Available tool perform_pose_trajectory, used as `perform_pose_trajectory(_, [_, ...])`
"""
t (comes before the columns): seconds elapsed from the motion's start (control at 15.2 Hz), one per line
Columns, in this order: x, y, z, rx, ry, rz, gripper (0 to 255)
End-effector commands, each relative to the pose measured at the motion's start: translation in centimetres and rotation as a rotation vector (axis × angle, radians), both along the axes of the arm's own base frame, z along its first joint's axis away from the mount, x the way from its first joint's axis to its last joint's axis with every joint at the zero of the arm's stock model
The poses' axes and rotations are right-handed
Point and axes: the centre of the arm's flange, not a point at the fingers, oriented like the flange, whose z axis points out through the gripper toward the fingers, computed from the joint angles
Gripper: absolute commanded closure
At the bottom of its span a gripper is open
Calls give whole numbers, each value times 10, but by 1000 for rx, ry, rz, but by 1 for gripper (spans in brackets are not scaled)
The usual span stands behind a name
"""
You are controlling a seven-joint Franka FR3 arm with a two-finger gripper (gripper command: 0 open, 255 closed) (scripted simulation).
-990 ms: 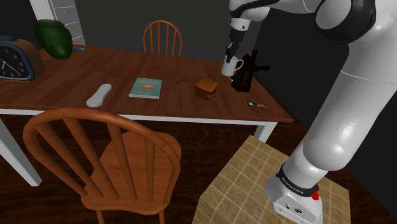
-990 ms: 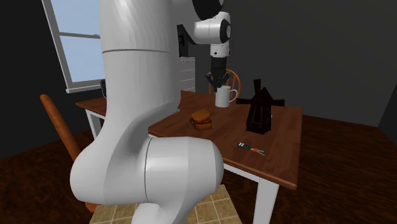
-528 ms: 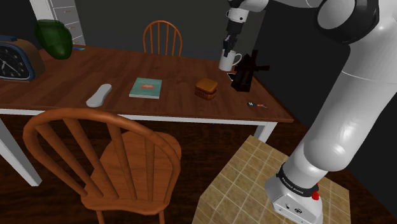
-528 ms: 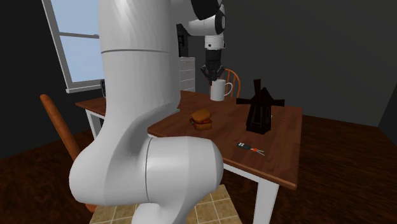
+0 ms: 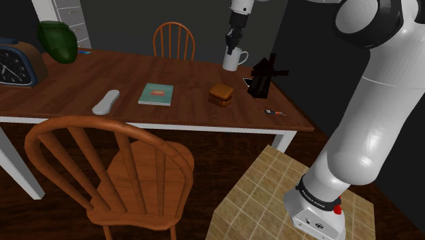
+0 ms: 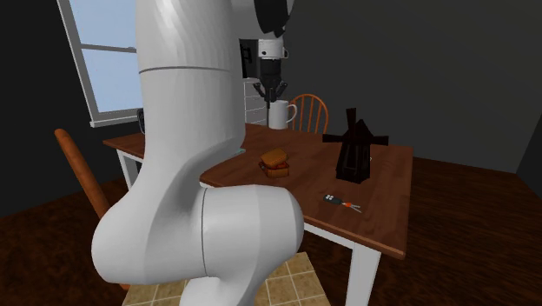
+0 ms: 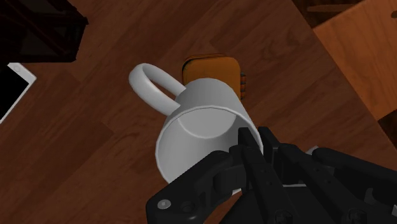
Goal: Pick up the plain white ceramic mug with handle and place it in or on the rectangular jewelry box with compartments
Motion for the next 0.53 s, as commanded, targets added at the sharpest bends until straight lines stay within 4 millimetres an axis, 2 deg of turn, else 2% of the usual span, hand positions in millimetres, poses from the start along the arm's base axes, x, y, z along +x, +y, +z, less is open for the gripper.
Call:
perform_pose_trajectory(0.0, [2,3,-8,0,0,-1,255])
perform_pose_trajectory(0.46, [2,3,-45,0,0,-1,255])
